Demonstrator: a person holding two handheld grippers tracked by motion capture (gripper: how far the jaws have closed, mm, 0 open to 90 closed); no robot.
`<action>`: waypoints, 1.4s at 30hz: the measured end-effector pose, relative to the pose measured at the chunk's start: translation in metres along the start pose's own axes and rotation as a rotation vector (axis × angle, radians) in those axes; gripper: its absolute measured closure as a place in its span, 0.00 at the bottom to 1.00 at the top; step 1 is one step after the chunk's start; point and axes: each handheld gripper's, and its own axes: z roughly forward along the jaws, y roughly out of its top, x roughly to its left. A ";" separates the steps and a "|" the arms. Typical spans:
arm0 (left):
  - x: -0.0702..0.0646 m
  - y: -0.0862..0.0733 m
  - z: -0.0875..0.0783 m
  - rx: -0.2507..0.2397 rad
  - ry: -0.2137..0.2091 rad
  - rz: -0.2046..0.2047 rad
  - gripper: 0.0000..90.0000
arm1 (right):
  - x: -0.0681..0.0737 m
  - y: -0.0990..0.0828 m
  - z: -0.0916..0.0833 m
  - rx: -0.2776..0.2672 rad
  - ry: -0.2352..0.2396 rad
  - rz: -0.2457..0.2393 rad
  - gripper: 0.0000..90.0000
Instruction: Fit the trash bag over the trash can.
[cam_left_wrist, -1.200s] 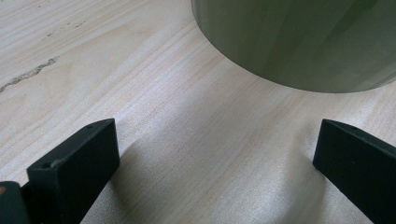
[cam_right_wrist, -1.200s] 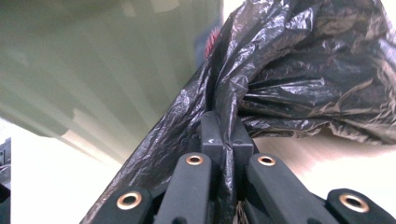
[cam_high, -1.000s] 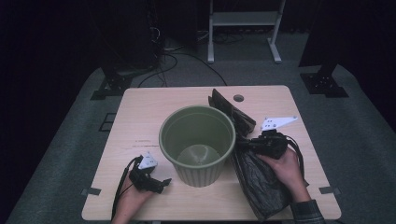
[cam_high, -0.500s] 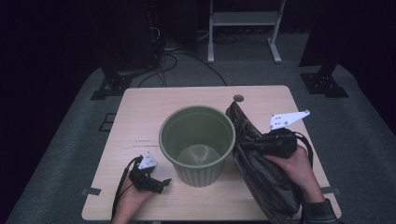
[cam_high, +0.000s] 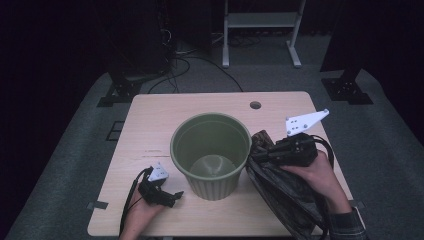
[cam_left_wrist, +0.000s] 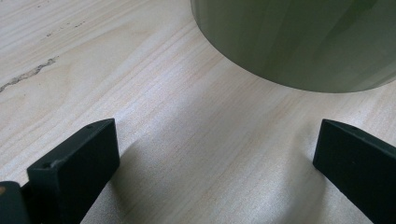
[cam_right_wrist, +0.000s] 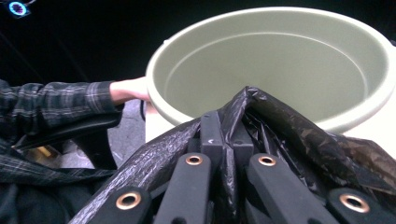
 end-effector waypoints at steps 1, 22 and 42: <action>0.000 0.000 0.000 -0.002 0.000 0.000 0.00 | 0.000 0.002 0.001 0.003 0.003 -0.005 0.98; 0.000 0.000 0.000 -0.002 -0.007 0.004 0.00 | 0.001 0.064 0.052 0.067 0.051 -0.083 0.98; -0.001 0.000 0.000 -0.002 -0.007 0.007 0.00 | 0.000 0.106 0.110 0.066 0.125 -0.120 0.98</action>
